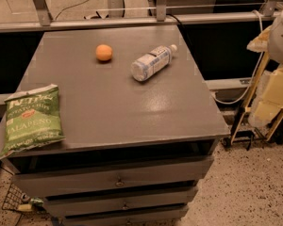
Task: Move blue plastic bottle near green jalapeno chip bag
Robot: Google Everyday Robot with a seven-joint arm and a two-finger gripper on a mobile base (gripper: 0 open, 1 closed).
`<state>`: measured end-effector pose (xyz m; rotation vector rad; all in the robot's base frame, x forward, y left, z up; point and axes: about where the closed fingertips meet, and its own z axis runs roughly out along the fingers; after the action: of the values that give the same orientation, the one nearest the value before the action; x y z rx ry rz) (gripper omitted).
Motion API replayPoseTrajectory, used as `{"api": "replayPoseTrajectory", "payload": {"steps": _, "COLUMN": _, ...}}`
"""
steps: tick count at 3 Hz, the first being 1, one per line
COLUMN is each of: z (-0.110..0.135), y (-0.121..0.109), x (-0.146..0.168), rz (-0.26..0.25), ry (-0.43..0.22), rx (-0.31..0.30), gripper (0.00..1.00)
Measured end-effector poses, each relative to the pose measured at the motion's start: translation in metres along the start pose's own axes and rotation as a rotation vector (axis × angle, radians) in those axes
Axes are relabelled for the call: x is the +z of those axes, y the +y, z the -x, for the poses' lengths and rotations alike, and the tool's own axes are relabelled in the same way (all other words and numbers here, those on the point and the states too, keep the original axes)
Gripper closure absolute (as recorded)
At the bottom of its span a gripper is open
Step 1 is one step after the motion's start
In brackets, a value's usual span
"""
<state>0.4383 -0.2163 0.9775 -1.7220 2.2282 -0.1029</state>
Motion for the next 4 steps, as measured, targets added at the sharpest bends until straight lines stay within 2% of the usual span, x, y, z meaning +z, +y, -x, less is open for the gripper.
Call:
{"api": "replayPoseTrajectory", "payload": {"steps": 1, "z": 0.0, "y": 0.0, "x": 0.0, "rz": 0.0, "ry": 0.0, "rx": 0.0, "gripper": 0.0}}
{"api": "replayPoseTrajectory", "payload": {"steps": 3, "z": 0.061, "y": -0.06, "x": 0.036, "rz": -0.016, "ry": -0.076, "rx": -0.204, "gripper": 0.0}}
{"api": "replayPoseTrajectory", "payload": {"steps": 4, "z": 0.104, "y": -0.09, "x": 0.052, "rz": -0.028, "ry": -0.156, "rx": -0.282, "gripper": 0.0}}
